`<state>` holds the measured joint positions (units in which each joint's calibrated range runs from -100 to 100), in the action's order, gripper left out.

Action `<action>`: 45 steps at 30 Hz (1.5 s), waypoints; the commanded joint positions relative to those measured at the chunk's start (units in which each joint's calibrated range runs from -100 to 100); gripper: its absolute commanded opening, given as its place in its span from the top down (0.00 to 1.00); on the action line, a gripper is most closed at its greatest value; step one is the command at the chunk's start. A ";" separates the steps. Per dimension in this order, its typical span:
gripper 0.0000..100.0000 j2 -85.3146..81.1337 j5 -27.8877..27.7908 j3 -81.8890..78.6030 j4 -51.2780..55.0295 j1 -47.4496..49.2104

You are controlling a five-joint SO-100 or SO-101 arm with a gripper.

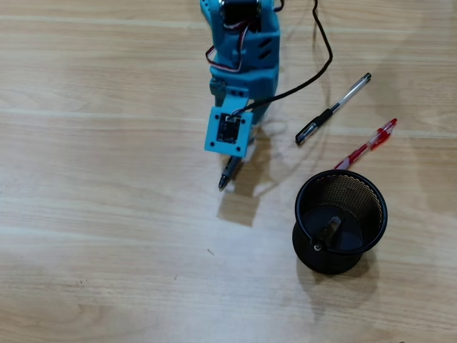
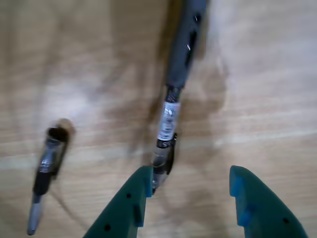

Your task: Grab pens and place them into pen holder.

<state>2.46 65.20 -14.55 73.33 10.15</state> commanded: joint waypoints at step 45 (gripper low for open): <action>0.98 9.55 2.70 -11.06 -25.35 0.51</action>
<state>11.98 68.01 -25.02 48.04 10.15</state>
